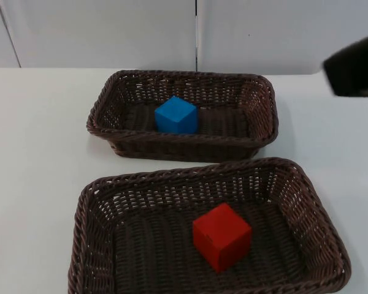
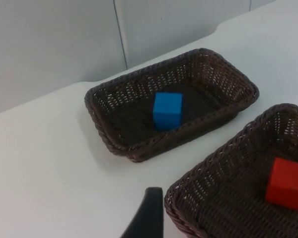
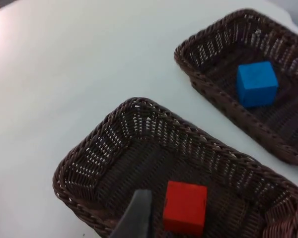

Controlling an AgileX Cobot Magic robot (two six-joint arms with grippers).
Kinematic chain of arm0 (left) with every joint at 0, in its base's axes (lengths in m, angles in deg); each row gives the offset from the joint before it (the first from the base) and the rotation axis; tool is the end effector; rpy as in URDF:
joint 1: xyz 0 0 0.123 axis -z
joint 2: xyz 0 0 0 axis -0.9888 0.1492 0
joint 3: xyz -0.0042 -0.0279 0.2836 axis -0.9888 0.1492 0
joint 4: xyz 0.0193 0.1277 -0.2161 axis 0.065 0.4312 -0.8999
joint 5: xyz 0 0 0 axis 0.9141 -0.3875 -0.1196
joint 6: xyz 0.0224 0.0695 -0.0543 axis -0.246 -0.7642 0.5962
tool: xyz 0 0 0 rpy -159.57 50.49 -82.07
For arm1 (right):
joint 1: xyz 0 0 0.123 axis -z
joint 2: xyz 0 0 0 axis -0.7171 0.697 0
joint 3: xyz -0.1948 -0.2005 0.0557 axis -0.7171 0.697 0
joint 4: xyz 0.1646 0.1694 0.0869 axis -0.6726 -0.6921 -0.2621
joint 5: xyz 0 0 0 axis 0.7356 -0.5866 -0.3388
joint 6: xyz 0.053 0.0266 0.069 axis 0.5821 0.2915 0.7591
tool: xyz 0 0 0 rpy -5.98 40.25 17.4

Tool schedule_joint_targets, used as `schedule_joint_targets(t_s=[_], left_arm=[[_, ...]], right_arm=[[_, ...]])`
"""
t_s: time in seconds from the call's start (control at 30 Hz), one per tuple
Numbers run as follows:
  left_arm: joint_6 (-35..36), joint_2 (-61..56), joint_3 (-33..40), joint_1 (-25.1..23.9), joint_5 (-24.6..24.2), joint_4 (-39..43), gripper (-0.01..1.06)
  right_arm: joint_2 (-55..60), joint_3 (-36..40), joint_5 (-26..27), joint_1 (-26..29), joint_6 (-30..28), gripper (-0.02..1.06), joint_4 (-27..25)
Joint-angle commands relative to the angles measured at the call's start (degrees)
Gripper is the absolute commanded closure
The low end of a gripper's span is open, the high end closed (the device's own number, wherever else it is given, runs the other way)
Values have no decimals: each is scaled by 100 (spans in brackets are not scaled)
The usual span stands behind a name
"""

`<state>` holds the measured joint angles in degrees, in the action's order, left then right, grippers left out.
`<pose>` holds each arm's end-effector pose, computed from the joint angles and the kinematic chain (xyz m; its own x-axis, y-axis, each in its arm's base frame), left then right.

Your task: Pick up one cube with the left hand and place it into the upper basket. Pick up one cube with the right hand and place it into the lower basket.

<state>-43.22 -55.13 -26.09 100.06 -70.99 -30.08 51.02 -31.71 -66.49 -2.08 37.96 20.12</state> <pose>0.0575 -0.0355 0.3188 -0.3306 0.2584 -0.9077 0.5101 0.8581 0.0586 0.1307 0.1451 0.3296 -0.3647 -0.4044 -0.8387 -0.7442 0.6679 0.0016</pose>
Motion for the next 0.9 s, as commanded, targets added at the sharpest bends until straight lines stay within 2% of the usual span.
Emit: schedule_joint_targets(t_s=[0.0,0.63,0.87], left_arm=[[98,-155,17,17,-135,7,21],[552,-1956,17,17,-1511,160,21],[729,-2141,59,17,-1948,445,21]], right_arm=[[-229,93,73,-13,-49,19,77],[-2147,1192,48,-13,-49,19,174],[-2759,1257,-411,-13,-49,19,174]])
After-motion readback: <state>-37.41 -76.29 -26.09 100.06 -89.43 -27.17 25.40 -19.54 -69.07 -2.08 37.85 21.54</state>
